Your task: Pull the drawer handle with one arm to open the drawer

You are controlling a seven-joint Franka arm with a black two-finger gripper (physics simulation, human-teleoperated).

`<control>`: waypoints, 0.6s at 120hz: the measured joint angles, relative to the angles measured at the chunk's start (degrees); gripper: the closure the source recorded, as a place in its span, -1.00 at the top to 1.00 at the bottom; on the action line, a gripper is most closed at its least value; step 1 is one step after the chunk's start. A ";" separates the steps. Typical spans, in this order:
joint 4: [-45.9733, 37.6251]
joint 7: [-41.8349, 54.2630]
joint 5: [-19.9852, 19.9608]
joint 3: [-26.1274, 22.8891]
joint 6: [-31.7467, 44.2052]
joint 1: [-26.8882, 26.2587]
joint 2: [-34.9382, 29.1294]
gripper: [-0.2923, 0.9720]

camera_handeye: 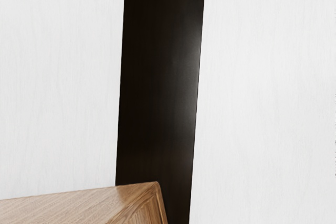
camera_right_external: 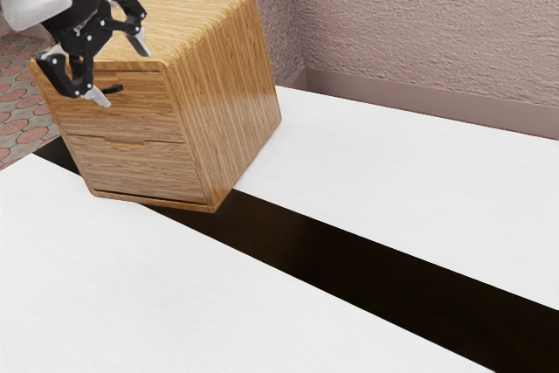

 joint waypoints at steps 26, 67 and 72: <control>-0.15 -0.13 0.13 0.73 -0.89 1.07 3.32 0.54; -0.20 12.85 2.21 -7.90 -3.45 29.25 6.51 0.53; -0.22 15.61 2.11 -8.76 -2.75 31.53 7.47 0.53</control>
